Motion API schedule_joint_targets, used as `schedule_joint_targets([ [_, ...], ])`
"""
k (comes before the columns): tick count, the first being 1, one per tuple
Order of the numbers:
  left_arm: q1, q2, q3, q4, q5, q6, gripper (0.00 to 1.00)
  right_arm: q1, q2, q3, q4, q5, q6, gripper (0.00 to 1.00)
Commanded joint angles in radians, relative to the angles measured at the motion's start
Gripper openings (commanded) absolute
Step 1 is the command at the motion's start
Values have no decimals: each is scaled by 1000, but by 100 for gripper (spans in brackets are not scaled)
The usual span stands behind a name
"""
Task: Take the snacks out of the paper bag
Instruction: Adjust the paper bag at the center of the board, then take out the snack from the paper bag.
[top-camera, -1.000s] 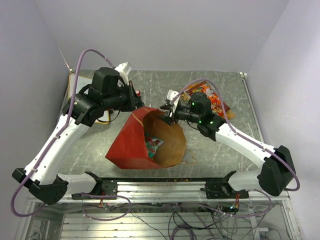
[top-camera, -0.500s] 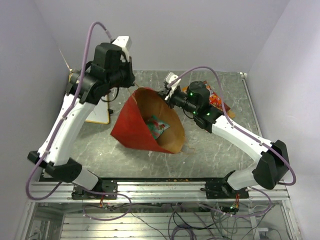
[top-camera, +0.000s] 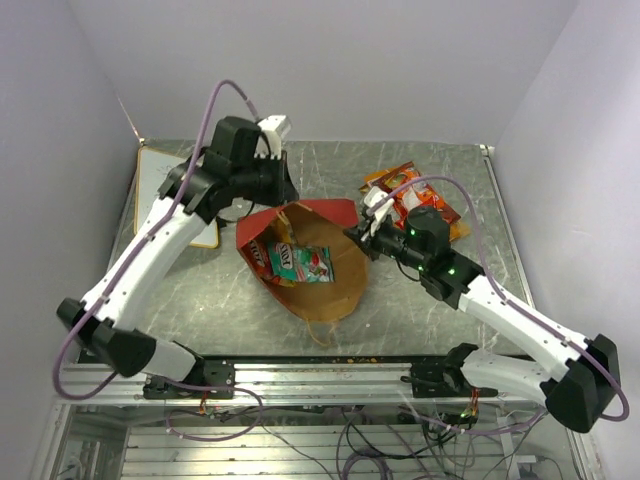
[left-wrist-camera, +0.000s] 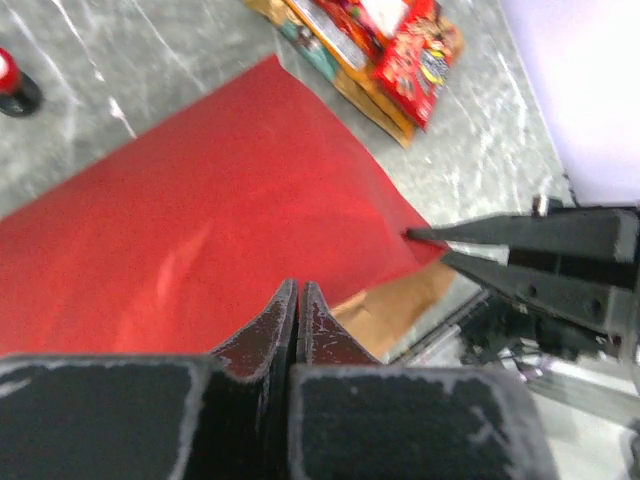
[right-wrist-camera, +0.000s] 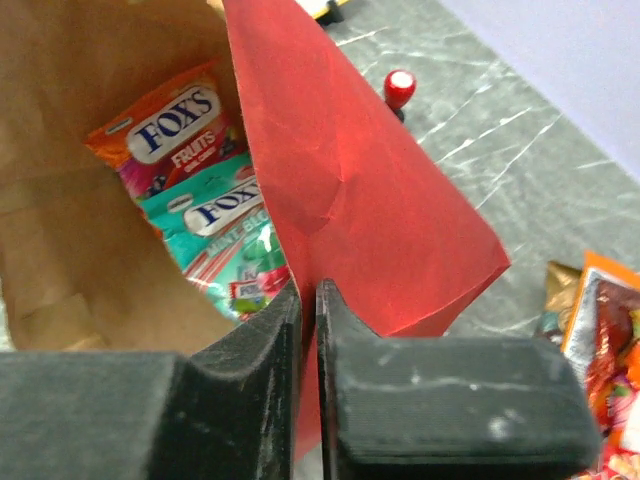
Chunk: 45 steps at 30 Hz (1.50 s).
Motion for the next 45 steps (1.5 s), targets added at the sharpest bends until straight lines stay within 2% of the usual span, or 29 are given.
schedule_joint_targets([
  [1, 18, -157, -168, 178, 161, -139, 7, 2, -61, -15, -164, -30, -4, 16],
  [6, 18, -208, -279, 264, 251, -251, 7, 3, -99, 62, -327, -31, -138, 48],
  [9, 18, -225, -301, 264, 239, -280, 7, 3, -145, 105, -383, -93, -199, 59],
  [13, 18, -231, -311, 259, 230, -295, 7, 8, -213, 137, -401, -216, -223, 69],
  [17, 18, -228, -321, 297, 233, -319, 7, 20, -245, 146, -400, -349, -207, 71],
  [21, 18, -210, -307, 303, 232, -324, 7, 80, -263, 88, -300, -410, -152, 72],
  [26, 18, -197, -283, 271, 222, -312, 7, 290, -158, 56, -218, -251, -189, 73],
  [29, 18, -204, -286, 271, 220, -316, 7, 472, -25, 92, -235, -42, -275, 76],
  [32, 18, -210, -295, 278, 206, -330, 7, 586, 83, 94, -160, 205, -323, 79],
  [34, 18, -215, -303, 286, 215, -341, 7, 601, 128, 47, -48, 317, -327, 81],
  [36, 18, -230, -320, 307, 212, -360, 7, 602, 158, -13, 63, 355, -369, 83],
  [39, 18, -246, -338, 327, 204, -369, 7, 602, 220, -36, 105, 389, -421, 82],
  [42, 18, -237, -330, 318, 200, -367, 7, 597, 259, -83, 197, 441, -442, 78],
  [45, 18, -233, -323, 328, 218, -365, 7, 582, 306, -107, 266, 414, -444, 73],
])
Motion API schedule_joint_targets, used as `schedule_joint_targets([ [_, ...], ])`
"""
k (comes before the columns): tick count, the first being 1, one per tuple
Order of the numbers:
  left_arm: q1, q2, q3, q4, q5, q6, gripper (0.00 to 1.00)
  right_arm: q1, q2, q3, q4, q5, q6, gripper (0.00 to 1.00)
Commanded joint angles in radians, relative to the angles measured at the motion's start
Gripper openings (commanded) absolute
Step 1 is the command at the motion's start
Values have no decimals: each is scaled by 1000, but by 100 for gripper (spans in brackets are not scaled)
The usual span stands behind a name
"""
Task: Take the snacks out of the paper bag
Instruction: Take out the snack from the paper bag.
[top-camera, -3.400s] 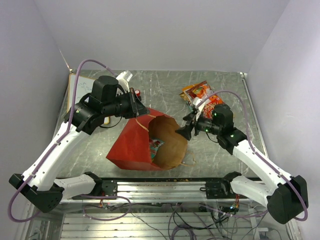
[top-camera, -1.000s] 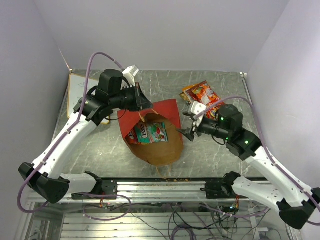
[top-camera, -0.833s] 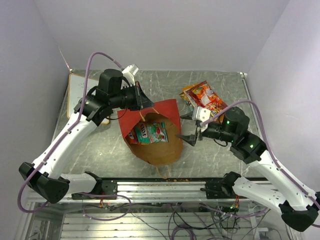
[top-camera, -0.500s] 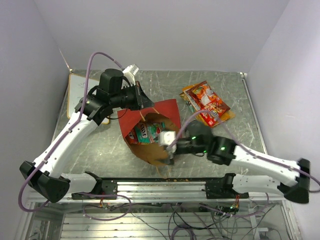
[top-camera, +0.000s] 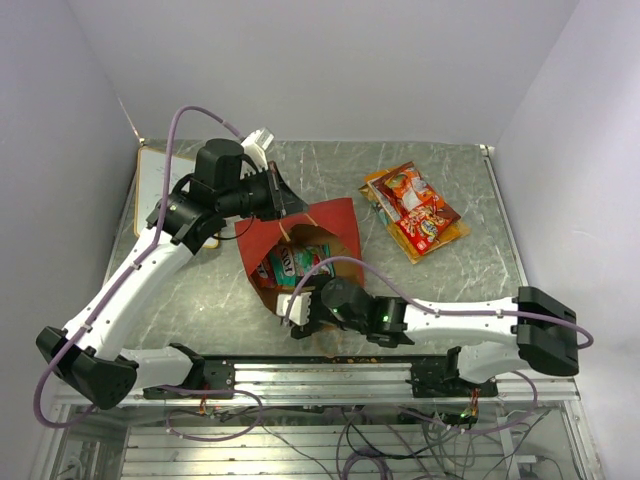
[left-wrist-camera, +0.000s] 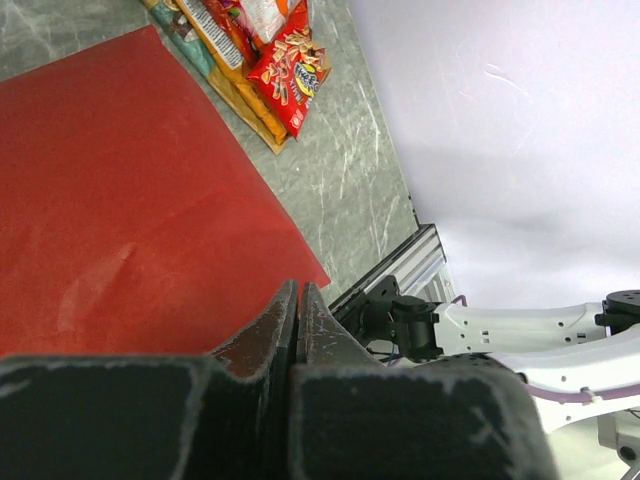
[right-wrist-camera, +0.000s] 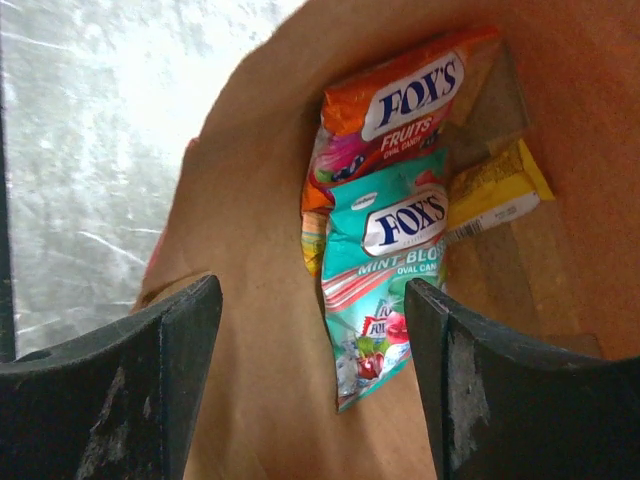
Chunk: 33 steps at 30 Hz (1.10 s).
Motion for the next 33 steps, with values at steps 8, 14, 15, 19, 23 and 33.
schedule_joint_targets([
  [8, 8, 22, 42, 18, 71, 5, 7, -88, 190, -28, 307, 51, -55, 74],
  [14, 8, 55, 100, -85, 82, 45, 7, -133, 345, 30, 387, 30, -73, 85],
  [15, 8, 60, 103, -88, 90, 42, 7, -136, 369, 42, 402, 31, -79, 86],
  [19, 8, 68, 106, -82, 127, 17, 7, -138, 464, 97, 436, 82, -81, 86],
  [23, 8, 64, 105, -100, 121, 25, 7, -140, 527, 147, 431, 134, -98, 76],
  [33, 10, 46, 87, -125, 44, 58, 7, -140, 403, 128, 272, 87, -2, 5],
])
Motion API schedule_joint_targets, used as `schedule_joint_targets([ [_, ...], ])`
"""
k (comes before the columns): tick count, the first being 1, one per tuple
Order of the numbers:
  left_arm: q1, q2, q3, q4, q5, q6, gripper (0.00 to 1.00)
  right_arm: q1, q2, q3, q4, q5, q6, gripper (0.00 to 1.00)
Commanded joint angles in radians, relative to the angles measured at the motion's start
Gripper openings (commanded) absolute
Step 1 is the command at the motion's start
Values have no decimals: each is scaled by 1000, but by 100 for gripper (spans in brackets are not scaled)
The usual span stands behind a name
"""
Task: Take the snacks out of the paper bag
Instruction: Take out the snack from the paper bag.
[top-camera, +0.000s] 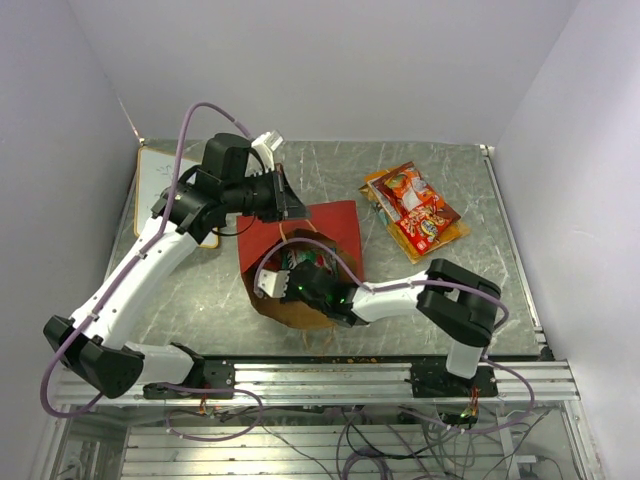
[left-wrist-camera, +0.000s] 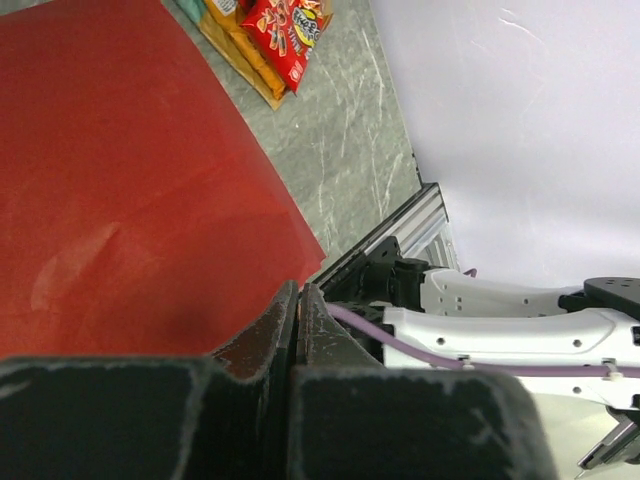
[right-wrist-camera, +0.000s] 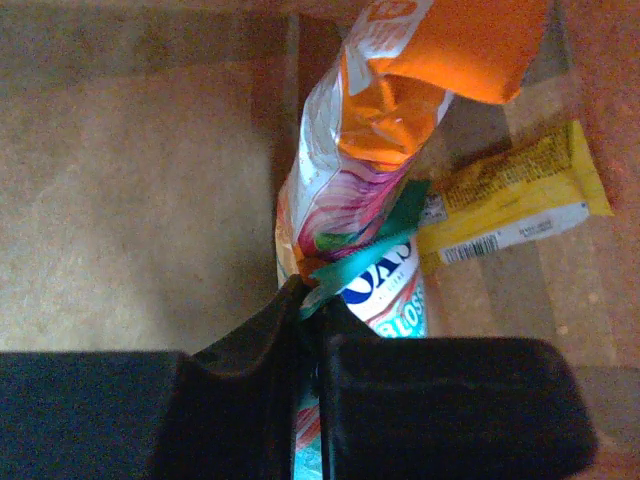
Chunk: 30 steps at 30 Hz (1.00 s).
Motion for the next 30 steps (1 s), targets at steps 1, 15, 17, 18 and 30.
schedule_joint_targets([
  [1, 9, -14, 20, -15, -39, 20, 7, -2, -124, -15, -78, -48, 83, 1],
  [15, 10, 0, 50, 3, -15, 10, 7, -6, -211, -118, -128, -179, 142, 5],
  [17, 10, 0, 50, -3, -17, 15, 7, -7, -221, -99, -145, -187, 147, 0],
  [18, 10, 0, 49, -6, -22, 16, 7, -5, -230, -83, -168, -192, 152, 0],
  [30, 22, -53, 49, -31, -165, -19, 7, -5, -573, 16, -473, -423, 267, 0],
])
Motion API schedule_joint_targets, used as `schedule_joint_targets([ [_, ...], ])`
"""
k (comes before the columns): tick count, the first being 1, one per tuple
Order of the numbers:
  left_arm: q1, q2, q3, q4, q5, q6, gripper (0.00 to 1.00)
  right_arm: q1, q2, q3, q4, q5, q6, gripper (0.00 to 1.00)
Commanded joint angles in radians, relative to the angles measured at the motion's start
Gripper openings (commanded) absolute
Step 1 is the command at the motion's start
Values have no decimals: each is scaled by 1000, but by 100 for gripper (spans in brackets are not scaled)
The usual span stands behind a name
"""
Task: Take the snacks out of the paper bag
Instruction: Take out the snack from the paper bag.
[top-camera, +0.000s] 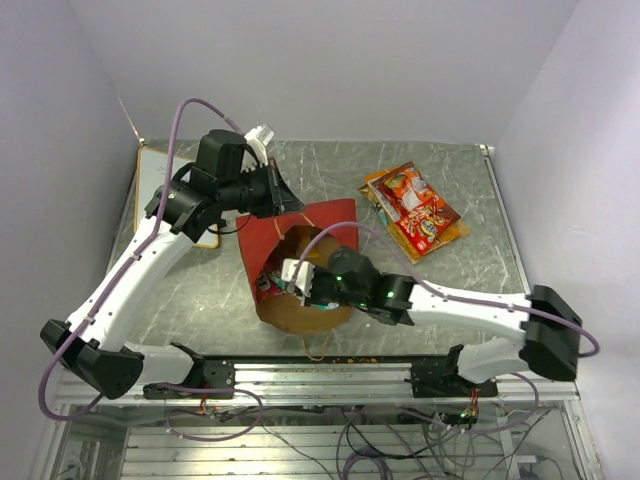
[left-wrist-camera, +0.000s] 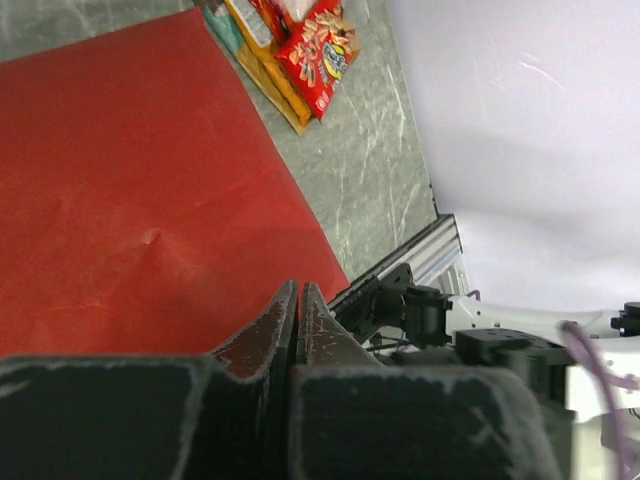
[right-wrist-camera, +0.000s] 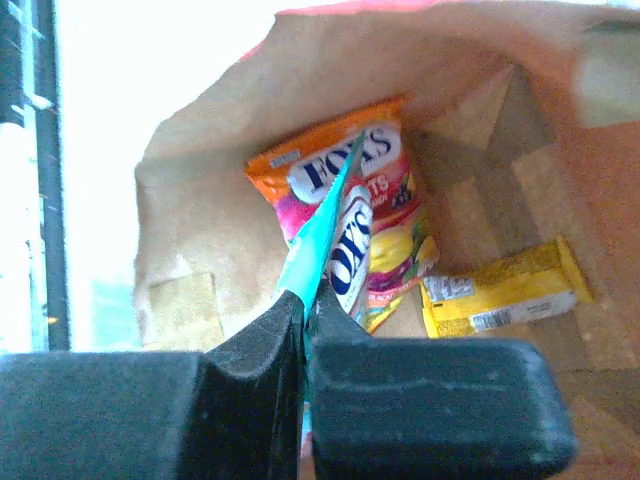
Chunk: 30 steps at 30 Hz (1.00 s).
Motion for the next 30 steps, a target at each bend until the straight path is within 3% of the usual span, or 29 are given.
schedule_joint_targets([
  [1, 18, -59, 6, -2, -107, -4, 7, 2, -163, 61, -126, -108, 59, 0],
  [6, 29, -70, -5, -40, -148, 14, 7, 1, -299, 223, -341, -169, -67, 0],
  [15, 40, -87, -35, -33, -140, -3, 7, 0, -377, 541, -491, -14, -256, 0],
  [18, 43, -84, -25, -52, -149, 12, 7, 1, -410, 515, -405, 151, -324, 0],
  [24, 48, -88, -24, -69, -144, 19, 7, -26, -447, 323, 5, 555, -454, 0],
  [26, 48, -89, -33, -63, -130, 12, 7, -109, -401, 329, 64, 605, -422, 0],
  [30, 48, -93, -55, -43, -106, -4, 7, -350, -322, 365, 51, 514, -234, 0],
])
